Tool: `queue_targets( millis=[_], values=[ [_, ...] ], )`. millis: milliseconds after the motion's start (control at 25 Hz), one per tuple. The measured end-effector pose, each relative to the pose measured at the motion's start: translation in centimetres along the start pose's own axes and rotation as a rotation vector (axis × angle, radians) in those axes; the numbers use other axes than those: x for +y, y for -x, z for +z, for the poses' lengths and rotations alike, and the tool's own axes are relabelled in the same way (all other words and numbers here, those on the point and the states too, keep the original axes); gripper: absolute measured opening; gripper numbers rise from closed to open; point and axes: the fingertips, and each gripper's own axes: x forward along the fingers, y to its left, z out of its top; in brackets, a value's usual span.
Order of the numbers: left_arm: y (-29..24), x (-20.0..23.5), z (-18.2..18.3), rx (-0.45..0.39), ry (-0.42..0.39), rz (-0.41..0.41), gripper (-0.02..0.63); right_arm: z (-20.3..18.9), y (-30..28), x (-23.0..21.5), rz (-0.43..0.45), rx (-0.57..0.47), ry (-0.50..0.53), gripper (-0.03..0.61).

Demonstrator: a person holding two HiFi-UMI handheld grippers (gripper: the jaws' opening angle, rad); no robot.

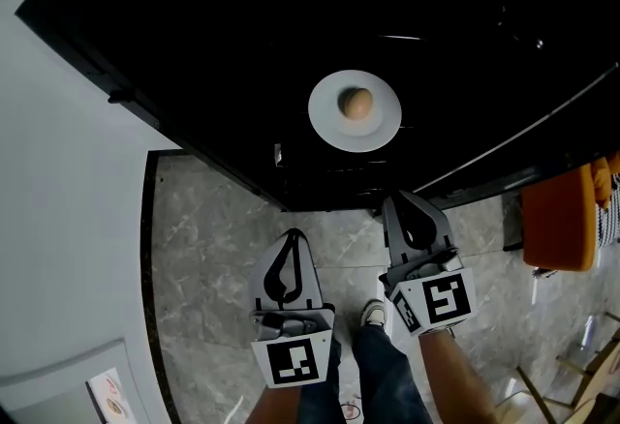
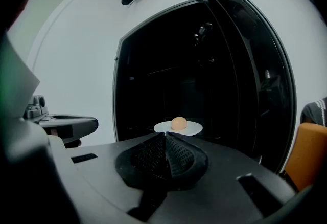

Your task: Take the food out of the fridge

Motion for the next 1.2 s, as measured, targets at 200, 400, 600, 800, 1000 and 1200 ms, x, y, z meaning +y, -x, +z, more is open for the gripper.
queue_targets(
  millis=[200,400,600,800,1000,1200],
  values=[
    [-0.2,0.0,0.0,0.001,-0.009,0.003,0.014,-0.7,-0.8,-0.7,0.008,0.007,-0.078,0.023],
    [-0.4,0.0,0.0,0.002,-0.011,0.004,0.014,-1.3,-1.7,-0.9,0.046,-0.001,-0.29,0.025],
    [-0.4,0.0,0.0,0.006,-0.012,0.003,0.014,-1.3,-2.8,-1.3,0.096,-0.036,-0.596,0.055],
    [-0.6,0.1,0.3,0.003,-0.017,0.002,0.014,-0.7,-4.1,-2.3,0.113,-0.088,-0.833,0.094],
    [-0.8,0.2,0.6,-0.003,-0.016,0.003,0.014,-0.6,-5.3,-3.4,0.091,-0.121,-1.019,0.094],
    [-0.9,0.4,1.0,-0.009,-0.023,0.004,0.014,-0.4,-6.3,-3.6,0.124,-0.201,-1.239,0.097]
  ],
)
